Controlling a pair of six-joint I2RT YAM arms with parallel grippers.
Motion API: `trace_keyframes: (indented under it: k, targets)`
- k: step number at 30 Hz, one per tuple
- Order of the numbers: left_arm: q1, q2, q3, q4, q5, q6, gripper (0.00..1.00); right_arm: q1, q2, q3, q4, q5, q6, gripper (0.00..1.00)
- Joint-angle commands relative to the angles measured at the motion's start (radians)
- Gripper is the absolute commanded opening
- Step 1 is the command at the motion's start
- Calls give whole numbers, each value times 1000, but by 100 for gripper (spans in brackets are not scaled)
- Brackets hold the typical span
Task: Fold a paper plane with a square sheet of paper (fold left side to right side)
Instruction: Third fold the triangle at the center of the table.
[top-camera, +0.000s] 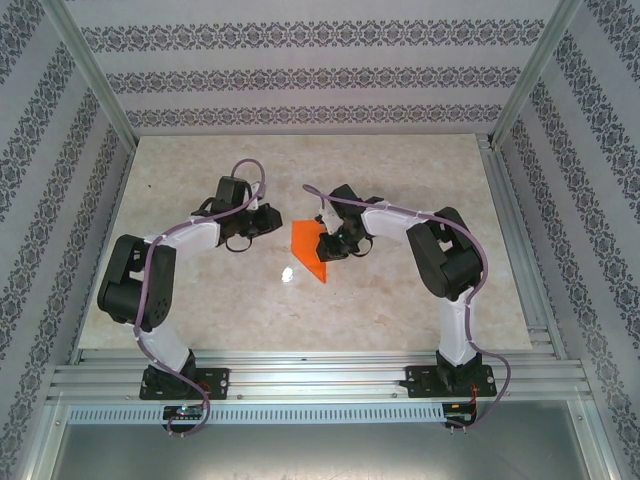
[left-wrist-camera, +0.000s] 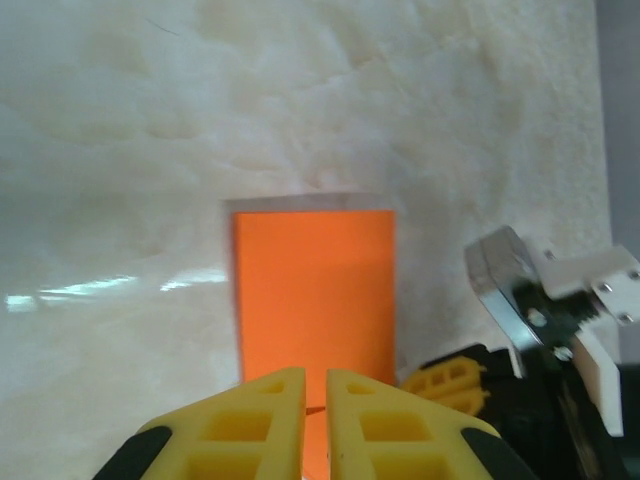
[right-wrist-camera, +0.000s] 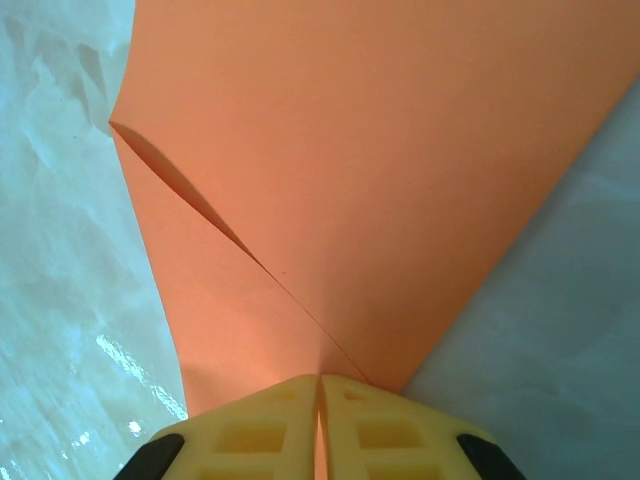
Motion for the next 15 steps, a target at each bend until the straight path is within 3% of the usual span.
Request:
trace_keyframes:
  k: [1,15]
  targets:
    - [-79,47,40,47,90,4,11,-24,34,30,-42,21,-56,11]
    - [-156,256,105,56,70,4,8,-32,36,76,-67,-24,-76,12]
